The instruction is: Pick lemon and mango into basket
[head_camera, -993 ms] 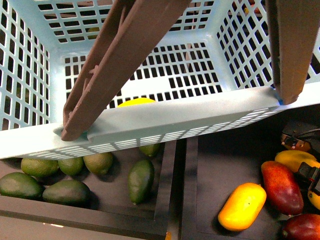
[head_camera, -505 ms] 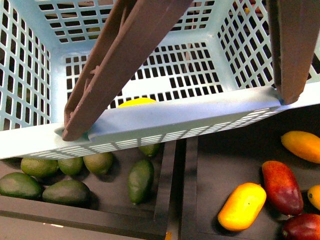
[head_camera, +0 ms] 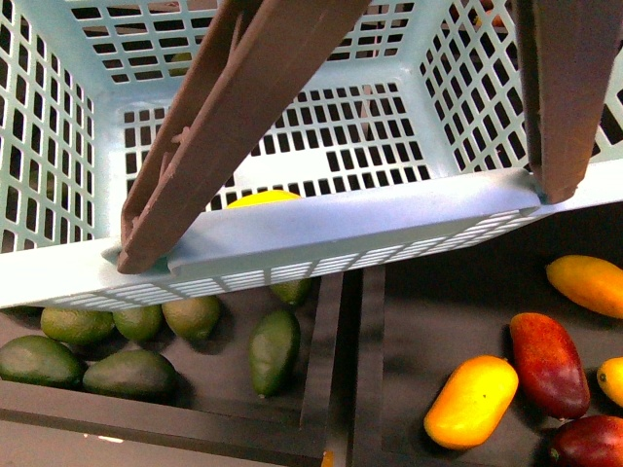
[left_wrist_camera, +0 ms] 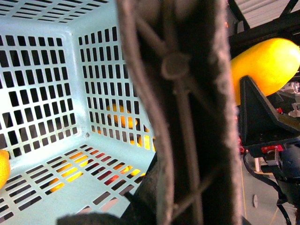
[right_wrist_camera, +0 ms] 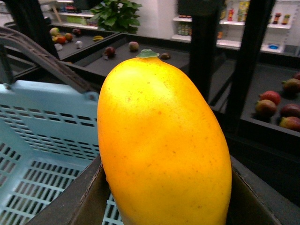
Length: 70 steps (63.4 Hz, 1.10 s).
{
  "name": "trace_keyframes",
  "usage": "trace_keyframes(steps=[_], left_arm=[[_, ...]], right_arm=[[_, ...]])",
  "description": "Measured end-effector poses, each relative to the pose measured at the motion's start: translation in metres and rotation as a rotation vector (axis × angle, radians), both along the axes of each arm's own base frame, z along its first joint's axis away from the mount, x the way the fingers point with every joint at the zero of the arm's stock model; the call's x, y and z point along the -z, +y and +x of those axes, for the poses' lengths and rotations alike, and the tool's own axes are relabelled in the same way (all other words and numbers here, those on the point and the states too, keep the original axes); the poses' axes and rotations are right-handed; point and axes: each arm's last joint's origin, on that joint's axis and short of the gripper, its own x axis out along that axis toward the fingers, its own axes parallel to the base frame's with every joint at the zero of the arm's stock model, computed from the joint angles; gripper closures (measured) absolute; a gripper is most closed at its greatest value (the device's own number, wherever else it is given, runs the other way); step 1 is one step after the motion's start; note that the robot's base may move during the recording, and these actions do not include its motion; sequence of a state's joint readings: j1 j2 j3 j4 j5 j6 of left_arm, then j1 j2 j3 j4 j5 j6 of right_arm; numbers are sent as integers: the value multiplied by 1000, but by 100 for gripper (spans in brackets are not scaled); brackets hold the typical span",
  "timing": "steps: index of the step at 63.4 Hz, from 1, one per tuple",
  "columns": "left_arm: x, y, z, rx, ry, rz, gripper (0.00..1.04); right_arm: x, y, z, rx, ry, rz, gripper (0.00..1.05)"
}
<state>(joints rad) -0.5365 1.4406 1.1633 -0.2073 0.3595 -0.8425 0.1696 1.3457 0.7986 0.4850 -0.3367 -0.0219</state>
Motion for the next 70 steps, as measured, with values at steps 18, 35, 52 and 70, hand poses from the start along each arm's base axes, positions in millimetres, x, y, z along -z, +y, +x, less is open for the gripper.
trace_keyframes(steps=[18, 35, 52, 70], left_arm=[[0, 0, 0, 0, -1, 1, 100], [1, 0, 0, 4, 5, 0, 100], [1, 1, 1, -12, 3, 8, 100], [1, -1, 0, 2, 7, 1, 100]], right_arm=[[11, 52, 15, -23, 45, 3, 46], [4, 48, 3, 73, 66, 14, 9], [-8, 11, -24, 388, 5, 28, 14], [37, -18, -65, 499, -51, 23, 57]])
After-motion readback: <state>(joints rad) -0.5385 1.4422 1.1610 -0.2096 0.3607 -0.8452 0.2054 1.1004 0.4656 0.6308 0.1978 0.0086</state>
